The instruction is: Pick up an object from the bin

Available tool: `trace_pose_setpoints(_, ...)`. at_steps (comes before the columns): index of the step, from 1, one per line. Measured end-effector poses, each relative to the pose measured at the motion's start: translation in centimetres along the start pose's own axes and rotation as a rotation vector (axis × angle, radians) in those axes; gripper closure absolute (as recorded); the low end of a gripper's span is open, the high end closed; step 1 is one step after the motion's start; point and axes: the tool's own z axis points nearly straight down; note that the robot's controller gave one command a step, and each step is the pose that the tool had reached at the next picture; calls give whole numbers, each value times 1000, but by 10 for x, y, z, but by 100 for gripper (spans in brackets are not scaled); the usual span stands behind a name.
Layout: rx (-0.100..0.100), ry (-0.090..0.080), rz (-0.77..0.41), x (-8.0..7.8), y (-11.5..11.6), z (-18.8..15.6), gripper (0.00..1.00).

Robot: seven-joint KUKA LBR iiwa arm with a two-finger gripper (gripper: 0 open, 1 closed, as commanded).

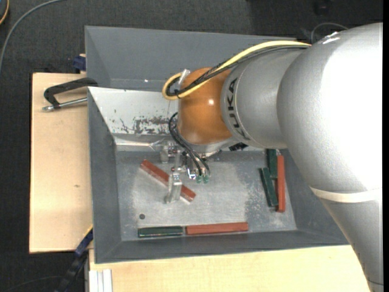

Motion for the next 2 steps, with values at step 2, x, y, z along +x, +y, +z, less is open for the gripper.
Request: trace_pose_setpoints(2, -1, -11, -527, -2, 59, -150, 100)
